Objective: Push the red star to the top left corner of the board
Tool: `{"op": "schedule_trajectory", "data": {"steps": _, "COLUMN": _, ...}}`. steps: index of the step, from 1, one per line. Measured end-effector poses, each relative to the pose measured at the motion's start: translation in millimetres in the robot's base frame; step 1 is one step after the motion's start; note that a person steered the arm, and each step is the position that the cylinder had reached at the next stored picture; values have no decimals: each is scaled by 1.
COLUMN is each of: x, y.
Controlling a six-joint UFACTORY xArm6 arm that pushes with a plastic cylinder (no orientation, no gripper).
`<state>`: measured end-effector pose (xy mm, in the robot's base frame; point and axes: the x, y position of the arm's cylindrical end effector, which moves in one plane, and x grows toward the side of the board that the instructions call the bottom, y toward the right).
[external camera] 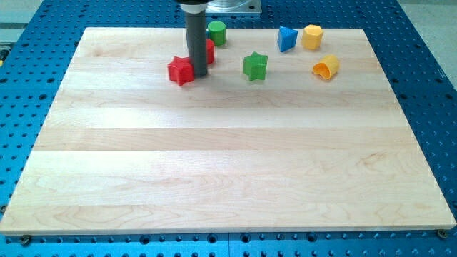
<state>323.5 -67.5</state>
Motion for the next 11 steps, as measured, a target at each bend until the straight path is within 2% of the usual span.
{"op": "schedule_trajectory", "data": {"steps": 1, "x": 1, "y": -49}}
{"op": "schedule_trajectory", "data": {"steps": 4, "x": 7, "y": -51}}
{"op": "schedule_trajectory", "data": {"steps": 5, "x": 19, "y": -39}}
{"op": "schedule_trajectory", "data": {"steps": 6, "x": 57, "y": -35}}
{"op": "schedule_trajectory", "data": {"steps": 7, "x": 40, "y": -84}}
{"op": "schedule_trajectory", "data": {"steps": 8, "x": -12, "y": -81}}
{"op": "schedule_trajectory", "data": {"steps": 9, "x": -18, "y": -87}}
{"op": "schedule_trajectory", "data": {"steps": 10, "x": 5, "y": -80}}
{"op": "schedule_trajectory", "data": {"steps": 11, "x": -39, "y": -125}}
